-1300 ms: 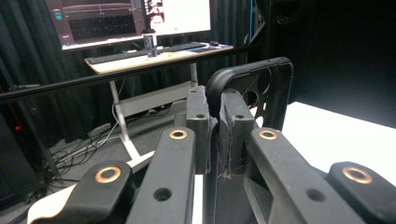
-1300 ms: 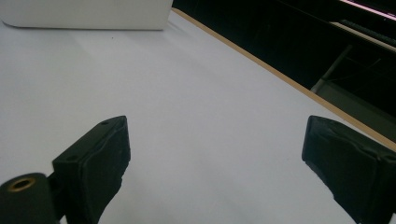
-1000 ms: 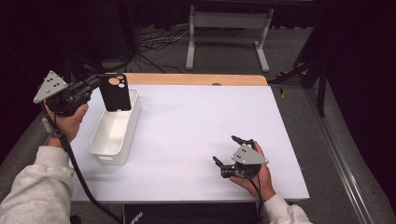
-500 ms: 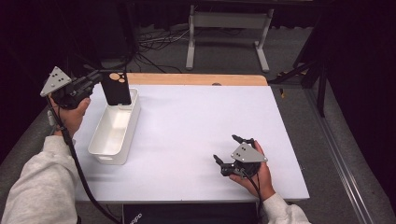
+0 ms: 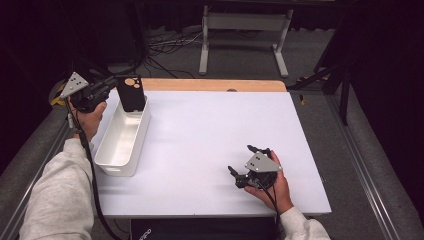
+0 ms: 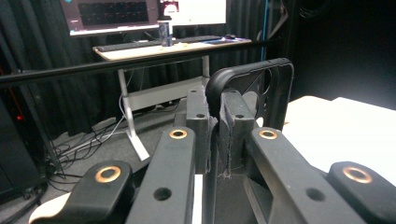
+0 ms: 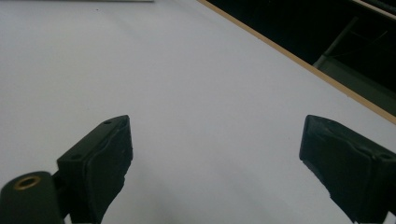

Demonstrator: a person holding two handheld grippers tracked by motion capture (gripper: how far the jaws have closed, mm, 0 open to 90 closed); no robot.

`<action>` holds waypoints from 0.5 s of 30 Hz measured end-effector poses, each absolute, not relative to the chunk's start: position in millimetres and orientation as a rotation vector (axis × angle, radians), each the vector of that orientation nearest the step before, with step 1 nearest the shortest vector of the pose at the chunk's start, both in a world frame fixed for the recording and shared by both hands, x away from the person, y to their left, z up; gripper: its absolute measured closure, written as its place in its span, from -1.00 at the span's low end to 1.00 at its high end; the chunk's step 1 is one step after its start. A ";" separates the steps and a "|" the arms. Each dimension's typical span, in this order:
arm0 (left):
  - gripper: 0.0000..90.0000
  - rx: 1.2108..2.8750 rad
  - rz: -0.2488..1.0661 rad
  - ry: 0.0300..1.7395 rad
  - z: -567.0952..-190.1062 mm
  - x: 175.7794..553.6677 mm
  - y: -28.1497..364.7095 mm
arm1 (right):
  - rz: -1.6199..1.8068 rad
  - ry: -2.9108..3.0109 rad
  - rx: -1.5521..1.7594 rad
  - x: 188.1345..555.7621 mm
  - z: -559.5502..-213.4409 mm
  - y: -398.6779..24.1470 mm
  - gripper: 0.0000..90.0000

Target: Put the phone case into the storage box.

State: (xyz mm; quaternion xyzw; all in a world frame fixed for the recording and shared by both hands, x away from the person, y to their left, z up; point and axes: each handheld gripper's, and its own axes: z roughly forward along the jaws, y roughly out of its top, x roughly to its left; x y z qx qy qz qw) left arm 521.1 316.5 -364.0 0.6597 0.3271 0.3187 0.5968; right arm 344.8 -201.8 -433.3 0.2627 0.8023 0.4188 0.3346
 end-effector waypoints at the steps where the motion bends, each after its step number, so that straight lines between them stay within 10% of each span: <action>1: 0.87 1.523 0.730 0.766 -367.9 523.8 317.8 | 1.091 2.095 0.692 344.8 -433.8 -202.2 -0.78; 15: 0.87 1.559 0.679 0.788 -406.1 541.2 325.1 | 1.049 2.169 0.655 348.4 -437.7 -195.9 -0.76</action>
